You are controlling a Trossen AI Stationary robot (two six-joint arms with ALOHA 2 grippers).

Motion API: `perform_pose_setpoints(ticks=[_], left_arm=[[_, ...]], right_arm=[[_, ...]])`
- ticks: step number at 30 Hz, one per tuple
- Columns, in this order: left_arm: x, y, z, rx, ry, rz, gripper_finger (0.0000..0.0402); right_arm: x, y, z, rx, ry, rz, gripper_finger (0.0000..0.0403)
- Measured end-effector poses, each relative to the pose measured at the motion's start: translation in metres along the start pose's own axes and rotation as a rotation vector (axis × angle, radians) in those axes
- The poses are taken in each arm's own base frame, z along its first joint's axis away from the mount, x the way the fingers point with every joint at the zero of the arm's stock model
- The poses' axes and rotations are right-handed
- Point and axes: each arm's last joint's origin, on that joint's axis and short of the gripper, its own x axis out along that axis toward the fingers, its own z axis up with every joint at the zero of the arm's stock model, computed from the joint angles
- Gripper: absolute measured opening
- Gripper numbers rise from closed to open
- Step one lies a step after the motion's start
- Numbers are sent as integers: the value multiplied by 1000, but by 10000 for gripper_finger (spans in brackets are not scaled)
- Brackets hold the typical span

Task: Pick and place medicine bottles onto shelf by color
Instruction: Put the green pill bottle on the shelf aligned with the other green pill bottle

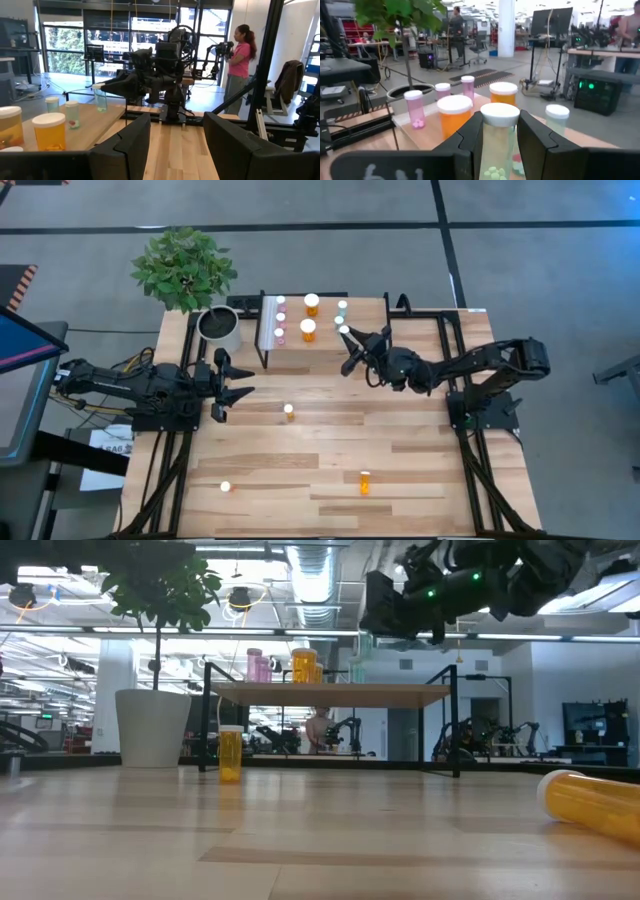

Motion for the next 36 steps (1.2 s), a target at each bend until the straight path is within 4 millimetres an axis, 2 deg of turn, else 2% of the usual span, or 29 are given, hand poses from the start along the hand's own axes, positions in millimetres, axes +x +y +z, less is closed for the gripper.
perform_pose_setpoints(ticks=[4, 9, 13, 20, 28, 36], left_arm=[[0, 0, 0, 0, 0, 0, 173], [0, 0, 0, 0, -2, 0, 173], [0, 0, 0, 0, 0, 0, 173], [0, 0, 0, 1, 4, 0, 173], [0, 0, 0, 1, 4, 0, 173], [0, 0, 0, 0, 0, 0, 173]], right_arm=[[4, 4, -14, -2, 9, 3, 114], [20, 11, -32, -7, 35, -12, 114], [27, 15, -25, -18, -14, -17, 114], [25, 12, -19, -53, -2, -59, 114], [25, 8, -31, -61, 80, -77, 114], [26, 7, -32, -59, 87, -83, 114]])
